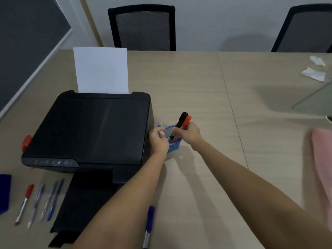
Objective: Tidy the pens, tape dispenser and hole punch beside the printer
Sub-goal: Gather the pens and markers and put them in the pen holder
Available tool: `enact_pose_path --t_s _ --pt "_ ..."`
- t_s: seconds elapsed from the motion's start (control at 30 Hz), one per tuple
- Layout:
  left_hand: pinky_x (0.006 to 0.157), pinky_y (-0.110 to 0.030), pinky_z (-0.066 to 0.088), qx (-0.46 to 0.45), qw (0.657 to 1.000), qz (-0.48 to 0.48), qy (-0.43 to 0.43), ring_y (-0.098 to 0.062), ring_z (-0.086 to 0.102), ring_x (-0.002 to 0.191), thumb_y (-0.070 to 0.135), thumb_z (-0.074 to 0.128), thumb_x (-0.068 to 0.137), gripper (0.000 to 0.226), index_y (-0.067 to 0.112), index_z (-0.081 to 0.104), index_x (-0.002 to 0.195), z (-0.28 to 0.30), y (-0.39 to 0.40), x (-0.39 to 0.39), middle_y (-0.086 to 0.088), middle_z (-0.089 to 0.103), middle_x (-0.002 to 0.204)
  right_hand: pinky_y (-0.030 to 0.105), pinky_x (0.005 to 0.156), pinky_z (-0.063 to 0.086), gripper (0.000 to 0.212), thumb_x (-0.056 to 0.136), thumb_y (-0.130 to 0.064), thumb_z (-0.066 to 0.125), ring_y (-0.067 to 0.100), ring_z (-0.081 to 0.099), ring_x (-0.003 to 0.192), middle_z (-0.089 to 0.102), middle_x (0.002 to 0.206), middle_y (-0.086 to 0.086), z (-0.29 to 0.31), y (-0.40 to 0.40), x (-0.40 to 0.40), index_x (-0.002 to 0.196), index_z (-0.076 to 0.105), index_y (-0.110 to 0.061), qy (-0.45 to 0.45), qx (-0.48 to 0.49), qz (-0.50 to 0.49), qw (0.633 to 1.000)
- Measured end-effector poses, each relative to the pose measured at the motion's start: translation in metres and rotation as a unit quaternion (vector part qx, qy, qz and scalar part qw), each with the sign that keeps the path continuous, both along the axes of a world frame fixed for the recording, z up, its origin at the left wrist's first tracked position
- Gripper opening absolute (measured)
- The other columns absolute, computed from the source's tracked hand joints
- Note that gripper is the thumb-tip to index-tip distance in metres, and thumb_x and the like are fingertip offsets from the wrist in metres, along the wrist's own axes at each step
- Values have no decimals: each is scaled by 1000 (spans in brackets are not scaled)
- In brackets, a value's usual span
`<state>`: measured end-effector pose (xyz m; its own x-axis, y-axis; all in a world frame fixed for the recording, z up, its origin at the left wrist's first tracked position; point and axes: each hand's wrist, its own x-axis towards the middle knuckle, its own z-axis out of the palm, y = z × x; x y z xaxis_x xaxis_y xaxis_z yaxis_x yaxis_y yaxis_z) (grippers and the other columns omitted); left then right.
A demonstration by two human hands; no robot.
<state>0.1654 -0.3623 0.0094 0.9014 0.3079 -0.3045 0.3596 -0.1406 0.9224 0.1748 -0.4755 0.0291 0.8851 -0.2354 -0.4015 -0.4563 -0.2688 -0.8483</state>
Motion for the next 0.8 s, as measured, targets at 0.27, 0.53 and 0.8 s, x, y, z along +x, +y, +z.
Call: enact_pose_path --t_s 0.27,0.53,0.8 --pt "85 -32 45 -103 991 -31 76 -22 56 96 28 40 97 22 18 58 107 4 4 6 -4 61 103 47 93 53 27 85 -25 64 31 69 96 75 96 19 -5 -1 -9 99 71 -4 10 -22 47 999" --pt "96 -40 50 -228 960 -29 157 -21 64 82 64 33 89 55 19 61 76 15 9 5 0 64 83 34 78 48 47 91 -57 46 18 62 84 70 96 8 6 2 -28 106 62 -15 -13 32 70 997" --pt "88 -21 35 -174 975 -85 111 -4 53 89 59 23 95 60 23 58 129 48 26 -50 4 56 119 35 78 45 45 98 -46 27 13 54 79 57 105 -1 19 7 -33 120 58 -24 9 0 15 1000"
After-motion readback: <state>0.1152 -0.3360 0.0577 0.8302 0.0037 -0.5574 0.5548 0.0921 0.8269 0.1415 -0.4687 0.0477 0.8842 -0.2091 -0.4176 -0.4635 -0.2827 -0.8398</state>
